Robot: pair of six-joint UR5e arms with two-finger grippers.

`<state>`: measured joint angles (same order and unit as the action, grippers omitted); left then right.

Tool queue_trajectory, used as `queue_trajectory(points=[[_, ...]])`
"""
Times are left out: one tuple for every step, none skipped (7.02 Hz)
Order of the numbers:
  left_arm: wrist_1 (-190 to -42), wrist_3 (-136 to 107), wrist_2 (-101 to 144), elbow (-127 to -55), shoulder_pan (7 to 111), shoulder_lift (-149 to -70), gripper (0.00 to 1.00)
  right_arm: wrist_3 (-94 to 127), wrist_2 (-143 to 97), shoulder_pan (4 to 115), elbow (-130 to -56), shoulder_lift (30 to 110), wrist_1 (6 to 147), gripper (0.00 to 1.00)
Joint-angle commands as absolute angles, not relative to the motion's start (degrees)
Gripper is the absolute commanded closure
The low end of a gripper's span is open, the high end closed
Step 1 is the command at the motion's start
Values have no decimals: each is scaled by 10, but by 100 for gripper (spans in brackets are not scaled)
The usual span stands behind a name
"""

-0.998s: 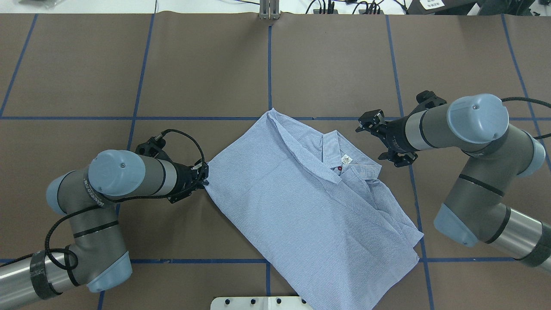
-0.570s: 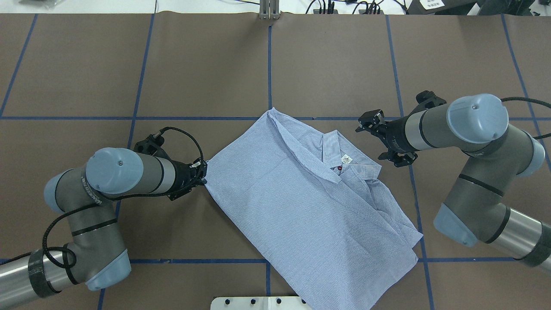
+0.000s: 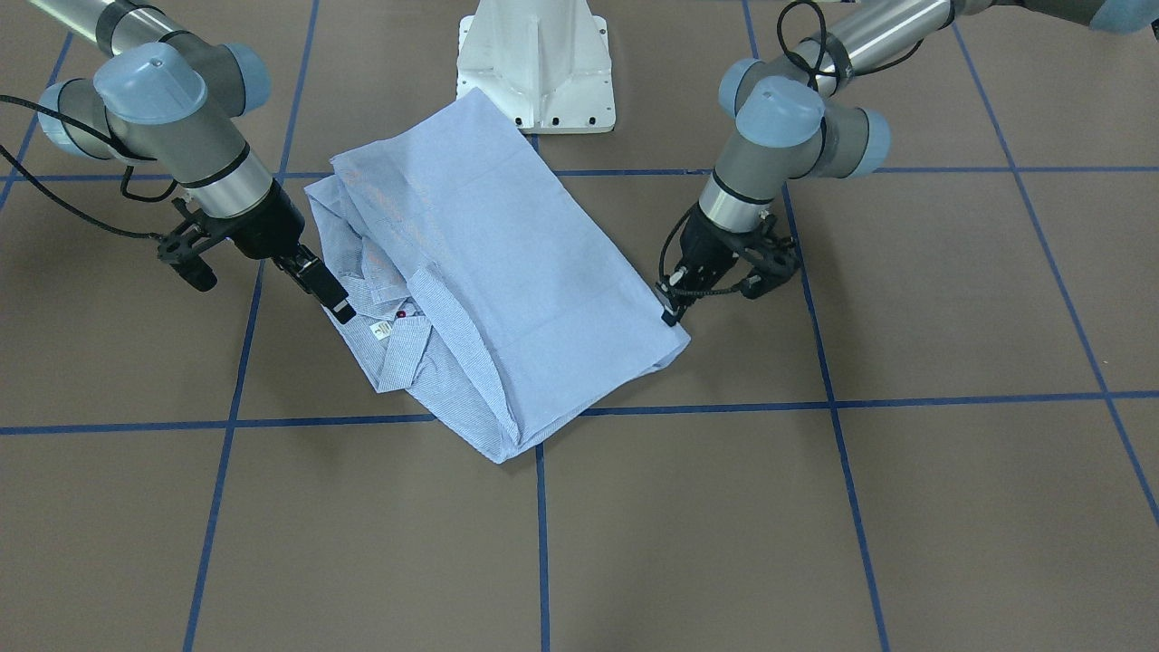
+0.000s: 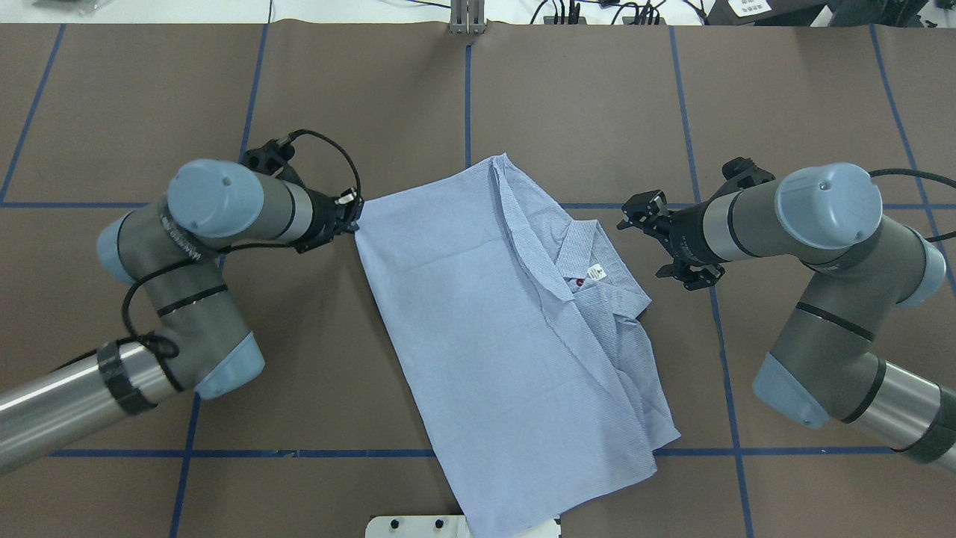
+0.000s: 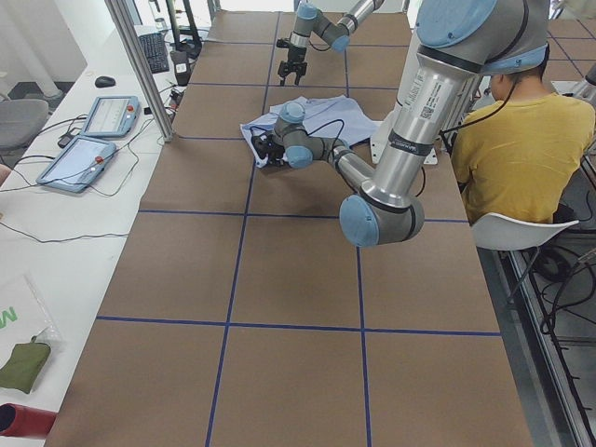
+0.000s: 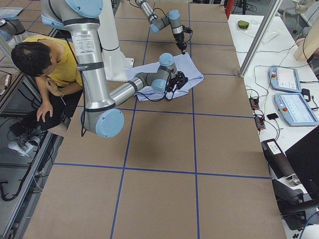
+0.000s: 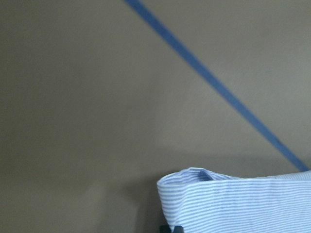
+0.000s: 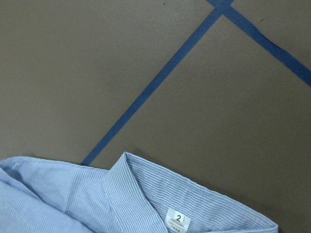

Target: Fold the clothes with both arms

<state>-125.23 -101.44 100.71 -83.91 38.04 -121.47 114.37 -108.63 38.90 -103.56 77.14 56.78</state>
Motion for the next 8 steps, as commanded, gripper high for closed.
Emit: queue_trajectory(points=[[-1367,-958,1006,-636,442,-1320,100,1144,-1086,390,-1036,773,569,0],[-1408,-956,1000,-553,447,-1373,100,1144,-1085,388,-1035,772,569,0],[-1413,-954,995,-519,447,-1402,100,1144,-1085,385,-1035,768,568,0],[-1414,-935,994,-517,447,-1402,89,1144,-1085,381,-1034,759,571,0],[-1411,-890,994,-519,448,-1399,22,1140,-1086,376,-1035,752,572,0],[-1410,-882,1002,-550,464,-1382,5,1134,-1084,353,-1032,740,575,0],[-1407,-855,1032,-626,471,-1329,6,1122,-1080,332,-1020,706,579,0],[-1400,-833,1056,-700,479,-1265,6,1060,-1051,297,-1019,693,620,0]])
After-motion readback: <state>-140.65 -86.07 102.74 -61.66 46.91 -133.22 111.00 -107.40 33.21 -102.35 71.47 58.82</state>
